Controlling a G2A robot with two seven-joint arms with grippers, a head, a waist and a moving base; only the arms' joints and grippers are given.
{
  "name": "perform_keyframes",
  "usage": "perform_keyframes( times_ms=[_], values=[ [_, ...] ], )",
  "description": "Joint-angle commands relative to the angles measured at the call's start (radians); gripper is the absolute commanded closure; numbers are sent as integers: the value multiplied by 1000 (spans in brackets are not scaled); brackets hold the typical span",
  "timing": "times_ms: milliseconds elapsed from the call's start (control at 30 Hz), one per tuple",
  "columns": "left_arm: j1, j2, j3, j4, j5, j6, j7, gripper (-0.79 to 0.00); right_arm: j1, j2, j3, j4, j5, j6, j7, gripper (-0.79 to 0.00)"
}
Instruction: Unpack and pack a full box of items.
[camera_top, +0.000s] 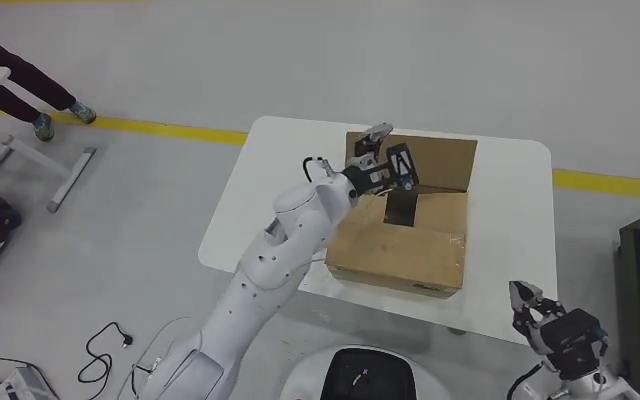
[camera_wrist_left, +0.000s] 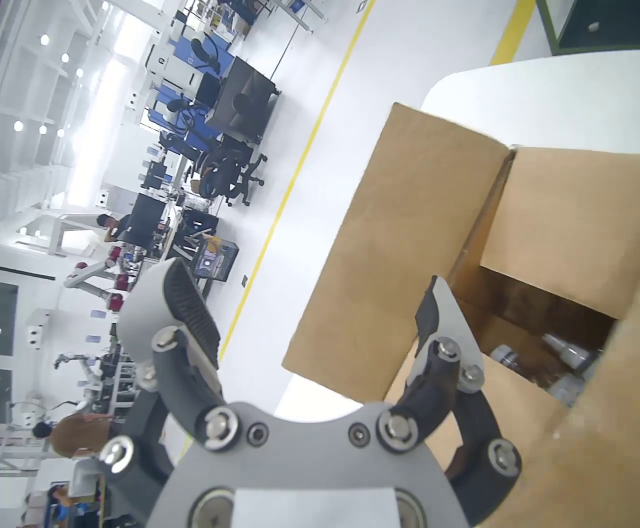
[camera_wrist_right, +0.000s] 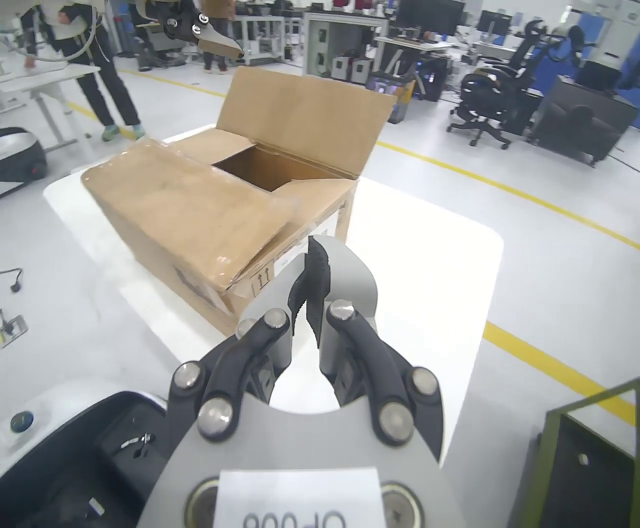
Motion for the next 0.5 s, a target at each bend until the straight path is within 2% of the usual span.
perform_keyframes(
  times_ms=[0,167,333,400,467],
  values=[
    [58,7,-35,-61,-33,-25,1,-785,7,8,14,1,-36,-76,10,0],
    [149,15,-71,-144,-68,-25,-24,-785,7,9,17,2,-43,-84,11,0],
    [227,13,-74,-193,-124,54,-44,-785,7,9,17,2,-43,-84,11,0],
    [243,11,-67,-199,-97,137,-69,-785,11,9,15,0,-41,-67,13,0],
    [243,11,-67,-199,-97,137,-69,-785,25,8,10,0,9,-70,14,0]
  ],
)
